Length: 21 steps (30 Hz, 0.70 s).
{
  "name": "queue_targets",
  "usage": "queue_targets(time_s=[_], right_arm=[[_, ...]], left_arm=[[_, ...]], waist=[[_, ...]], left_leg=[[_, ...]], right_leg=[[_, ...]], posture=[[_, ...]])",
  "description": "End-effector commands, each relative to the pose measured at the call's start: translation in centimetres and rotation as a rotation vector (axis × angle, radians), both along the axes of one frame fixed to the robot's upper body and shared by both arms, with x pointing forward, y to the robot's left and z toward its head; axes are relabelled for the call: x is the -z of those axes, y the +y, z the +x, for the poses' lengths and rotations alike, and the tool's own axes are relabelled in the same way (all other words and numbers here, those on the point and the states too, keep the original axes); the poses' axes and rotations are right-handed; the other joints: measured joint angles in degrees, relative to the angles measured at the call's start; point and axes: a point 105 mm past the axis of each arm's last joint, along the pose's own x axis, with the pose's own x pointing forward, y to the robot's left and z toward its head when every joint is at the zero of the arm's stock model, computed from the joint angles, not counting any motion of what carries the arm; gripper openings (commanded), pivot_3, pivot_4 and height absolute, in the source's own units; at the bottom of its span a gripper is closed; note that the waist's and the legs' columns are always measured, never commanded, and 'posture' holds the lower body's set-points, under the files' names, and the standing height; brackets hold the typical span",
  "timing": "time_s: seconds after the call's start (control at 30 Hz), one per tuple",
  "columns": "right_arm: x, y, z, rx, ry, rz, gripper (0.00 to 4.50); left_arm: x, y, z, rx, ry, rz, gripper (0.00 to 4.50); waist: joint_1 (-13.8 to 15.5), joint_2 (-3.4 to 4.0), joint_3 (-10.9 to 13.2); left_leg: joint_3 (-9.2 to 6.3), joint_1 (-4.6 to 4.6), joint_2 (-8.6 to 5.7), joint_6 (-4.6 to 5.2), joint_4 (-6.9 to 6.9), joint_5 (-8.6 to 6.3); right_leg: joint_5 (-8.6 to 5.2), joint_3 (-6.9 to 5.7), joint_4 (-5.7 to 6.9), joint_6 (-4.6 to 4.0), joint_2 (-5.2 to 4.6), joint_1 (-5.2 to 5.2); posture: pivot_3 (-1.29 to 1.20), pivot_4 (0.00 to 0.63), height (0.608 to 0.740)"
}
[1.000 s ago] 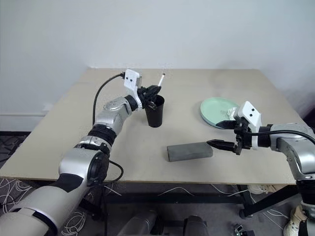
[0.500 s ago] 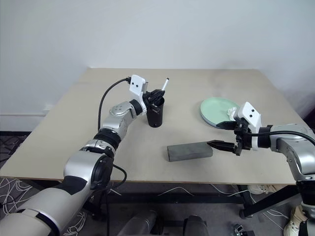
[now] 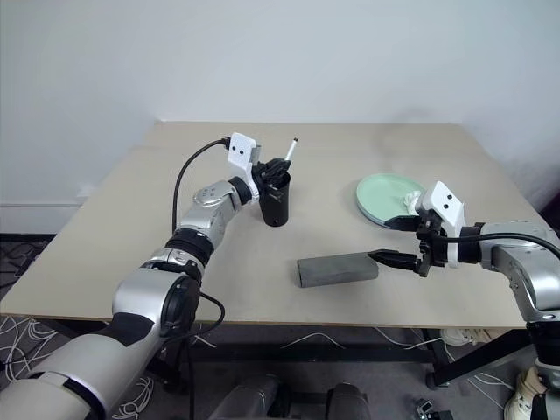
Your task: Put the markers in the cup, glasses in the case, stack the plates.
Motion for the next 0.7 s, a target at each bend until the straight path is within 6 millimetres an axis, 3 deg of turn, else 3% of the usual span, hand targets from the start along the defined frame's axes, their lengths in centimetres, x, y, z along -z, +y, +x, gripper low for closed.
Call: queue_targets(time_s=[0.03, 0.3, 0.7], right_arm=[[-1.55, 0.15, 0.16, -0.006, -0.060, 0.009, 4.50], [-1.55, 0.15, 0.17, -0.005, -0.059, 0.009, 4.50], [-1.55, 0.18, 0.14, -0.005, -0.059, 0.010, 4.50]], left_arm=[[-1.16, 0.32, 0.41, -0.021, -0.018, -0.011, 1.55], [-1.18, 0.34, 0.43, -0.024, -0.019, -0.010, 4.35], [-1.35, 0.27, 0.48, -0.028, -0.027, -0.003, 4.48]], waist=[[0.0, 0.00, 0.0], [0.0, 0.00, 0.0], [0.0, 0.00, 0.0]], left_leg=[[0.00, 0.00, 0.00, 0.00, 0.00, 0.00], [0.00, 0.00, 0.00, 0.00, 0.01, 0.00], [0.00, 0.00, 0.00, 0.00, 0.01, 0.00]], right_leg=[[0.00, 0.00, 0.01, 0.00, 0.00, 0.01], [0.04, 0.00, 0.01, 0.06, 0.00, 0.02], [0.05, 0.00, 0.01, 0.07, 0.00, 0.02]], posture=[[0.00, 0.000, 0.692], [0.00, 0.000, 0.692], [0.00, 0.000, 0.692]])
